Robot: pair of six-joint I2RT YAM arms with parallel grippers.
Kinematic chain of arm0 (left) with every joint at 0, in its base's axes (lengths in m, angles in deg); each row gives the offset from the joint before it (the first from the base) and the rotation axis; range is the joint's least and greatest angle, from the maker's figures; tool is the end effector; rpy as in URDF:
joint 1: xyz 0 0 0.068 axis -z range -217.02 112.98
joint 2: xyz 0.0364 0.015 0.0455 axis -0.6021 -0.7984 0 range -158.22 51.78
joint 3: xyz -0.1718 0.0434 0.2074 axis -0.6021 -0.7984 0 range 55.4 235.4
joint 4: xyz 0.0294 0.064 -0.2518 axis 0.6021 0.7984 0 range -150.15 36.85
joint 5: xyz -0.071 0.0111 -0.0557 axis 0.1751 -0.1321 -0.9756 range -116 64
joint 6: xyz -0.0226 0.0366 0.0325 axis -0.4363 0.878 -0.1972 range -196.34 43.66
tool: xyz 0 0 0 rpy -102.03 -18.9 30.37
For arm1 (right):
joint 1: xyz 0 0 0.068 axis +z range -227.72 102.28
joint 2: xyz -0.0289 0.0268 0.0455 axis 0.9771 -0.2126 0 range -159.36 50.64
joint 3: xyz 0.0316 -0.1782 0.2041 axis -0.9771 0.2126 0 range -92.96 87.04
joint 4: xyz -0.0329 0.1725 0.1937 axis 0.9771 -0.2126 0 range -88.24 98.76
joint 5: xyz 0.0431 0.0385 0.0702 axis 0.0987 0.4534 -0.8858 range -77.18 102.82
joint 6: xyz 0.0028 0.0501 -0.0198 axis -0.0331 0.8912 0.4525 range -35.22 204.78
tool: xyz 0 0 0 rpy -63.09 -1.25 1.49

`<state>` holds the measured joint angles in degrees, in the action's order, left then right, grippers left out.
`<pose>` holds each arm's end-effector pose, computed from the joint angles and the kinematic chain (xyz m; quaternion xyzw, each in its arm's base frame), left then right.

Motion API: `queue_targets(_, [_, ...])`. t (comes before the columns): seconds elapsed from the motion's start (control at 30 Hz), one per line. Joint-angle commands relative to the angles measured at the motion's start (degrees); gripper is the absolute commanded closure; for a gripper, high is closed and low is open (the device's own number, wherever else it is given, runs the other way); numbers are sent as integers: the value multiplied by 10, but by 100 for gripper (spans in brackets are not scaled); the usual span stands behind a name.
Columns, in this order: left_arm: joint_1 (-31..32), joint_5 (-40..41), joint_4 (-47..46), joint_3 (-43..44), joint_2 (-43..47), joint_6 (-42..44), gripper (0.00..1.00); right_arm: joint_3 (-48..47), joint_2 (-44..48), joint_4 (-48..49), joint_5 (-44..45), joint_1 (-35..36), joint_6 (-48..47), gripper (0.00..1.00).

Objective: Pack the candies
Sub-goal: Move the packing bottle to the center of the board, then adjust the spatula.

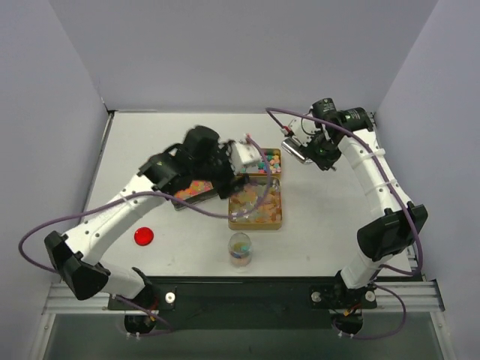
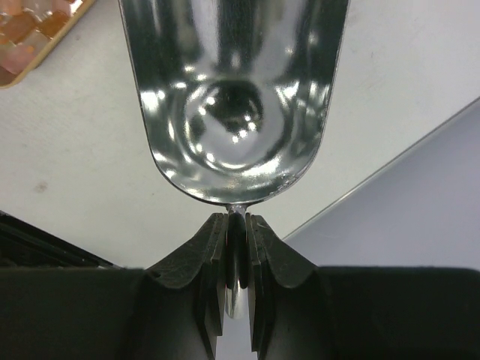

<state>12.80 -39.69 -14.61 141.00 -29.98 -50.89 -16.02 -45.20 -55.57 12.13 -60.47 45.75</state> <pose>0.1895 -0.2375 0.3787 0.5918 0.6877 -0.1921 0.3741 0.3264 0.1019 0.3744 -0.4538 0.8449 -0.0479 0.2791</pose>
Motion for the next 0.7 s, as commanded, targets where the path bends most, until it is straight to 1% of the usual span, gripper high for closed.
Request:
queue_targets(0.0, [-167, -83, -176, 21, 30, -209, 39, -46, 21, -33, -77, -2, -1, 100])
queue_targets(0.03, [-225, -121, -199, 13, 17, -299, 51, -66, 21, -41, -117, -1, 0, 100])
queue_targets(0.07, [-245, -153, -242, 11, 6, -340, 65, -72, 19, -44, -129, 1, -3, 100])
queue_targets(0.1, [-264, -185, -264, 8, -7, -379, 85, -72, 24, -42, -139, 17, -22, 100])
queue_targets(0.13, [-282, -218, -285, 7, -37, -456, 100, -58, 29, -38, -139, 31, -38, 100])
queue_targets(0.17, [-300, -271, -331, 6, -53, -498, 100, -46, 33, -30, -132, 46, -52, 100])
queue_targets(0.2, [-306, -293, -363, 2, -66, -536, 100, -29, 44, -7, -122, 77, -73, 100])
queue_targets(0.23, [-306, -309, -394, -3, -84, -592, 100, -6, 46, 3, -114, 90, -82, 100])
queue_targets(0.27, [-300, -322, -441, -7, -90, -604, 100, 1, 44, 8, -96, 102, -89, 100])
queue_targets(0.33, [-293, -329, -447, 0, -111, -627, 100, -4, 22, 16, -82, 126, -87, 100])
queue_targets(0.37, [-287, -339, -474, 4, -120, -636, 100, -26, 11, 16, -78, 131, -80, 100])
queue_targets(0.43, [-283, -343, -476, 3, -138, -645, 100, -56, -24, 18, -77, 138, -64, 100])
queue_targets(0.6, [-275, -352, -510, -32, -148, -661, 100, -137, -86, 23, -63, 145, -47, 100])
queue_targets(0.67, [-277, -354, -517, -31, -155, -661, 100, -146, -97, 25, -65, 146, -47, 100])
